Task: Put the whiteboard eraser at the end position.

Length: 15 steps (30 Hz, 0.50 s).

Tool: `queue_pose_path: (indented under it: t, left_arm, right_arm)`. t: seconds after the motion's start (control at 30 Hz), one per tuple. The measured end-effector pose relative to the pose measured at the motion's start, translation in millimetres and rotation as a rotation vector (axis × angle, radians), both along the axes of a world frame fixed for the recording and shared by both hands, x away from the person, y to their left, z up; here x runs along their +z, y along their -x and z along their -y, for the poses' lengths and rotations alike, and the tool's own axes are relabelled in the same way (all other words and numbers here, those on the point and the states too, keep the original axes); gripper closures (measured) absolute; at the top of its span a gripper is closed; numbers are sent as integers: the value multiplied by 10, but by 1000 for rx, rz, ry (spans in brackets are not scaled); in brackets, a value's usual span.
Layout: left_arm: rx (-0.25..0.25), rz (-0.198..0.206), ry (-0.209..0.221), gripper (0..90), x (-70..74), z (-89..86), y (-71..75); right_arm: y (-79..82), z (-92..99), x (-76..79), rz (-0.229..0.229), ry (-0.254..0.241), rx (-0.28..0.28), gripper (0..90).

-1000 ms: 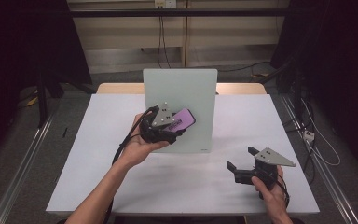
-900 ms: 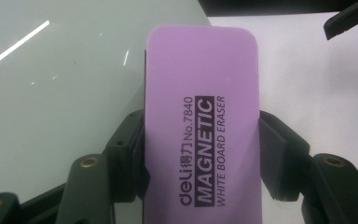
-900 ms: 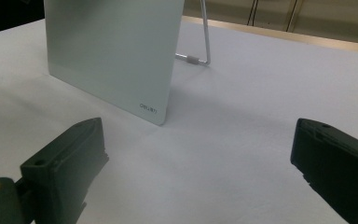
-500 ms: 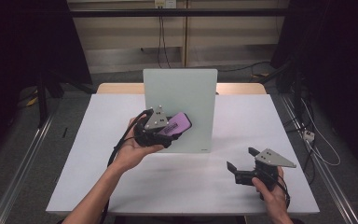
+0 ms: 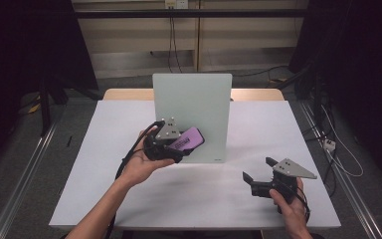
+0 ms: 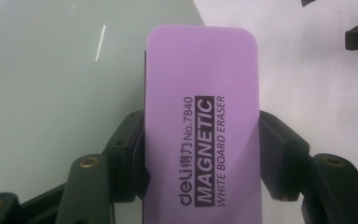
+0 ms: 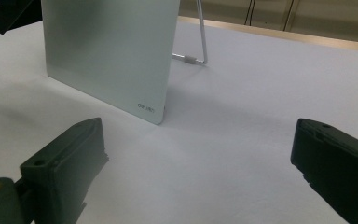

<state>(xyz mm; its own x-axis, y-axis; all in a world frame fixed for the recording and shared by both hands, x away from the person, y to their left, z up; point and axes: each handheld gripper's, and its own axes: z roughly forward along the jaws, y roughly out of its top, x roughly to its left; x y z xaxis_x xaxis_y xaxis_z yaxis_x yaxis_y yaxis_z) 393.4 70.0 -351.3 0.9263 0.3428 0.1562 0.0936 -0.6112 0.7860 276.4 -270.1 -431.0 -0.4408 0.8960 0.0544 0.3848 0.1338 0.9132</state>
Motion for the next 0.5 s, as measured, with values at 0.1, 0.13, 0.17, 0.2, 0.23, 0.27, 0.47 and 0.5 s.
queue_pose_path:
  t: [0.1,0.13,0.17,0.2,0.23,0.27,0.47,0.5]
  left_arm:
    - [10,-16,-6,410,18,-17,0]
    - [15,-24,0,410,17,-19,-1]
    - [14,-34,-5,410,15,-25,-1]
    - [10,-51,-19,410,7,-21,9]
    - [5,-46,-41,410,-5,-11,18]
    - [6,-56,-53,410,-15,-6,27]
    - [-6,-93,-93,410,-94,2,70]
    - [-1,-103,-92,410,-111,-2,73]
  right_arm:
    - [-8,-6,-5,3,10,13,29]
    - [-2,-5,-2,4,10,15,28]
    - [1,-4,-1,6,8,14,28]
    - [4,0,-1,6,7,14,27]
    - [6,2,1,6,4,13,27]
    - [6,2,2,7,3,14,26]
    - [-5,-1,0,7,8,14,27]
    - [-6,-1,0,6,7,14,27]
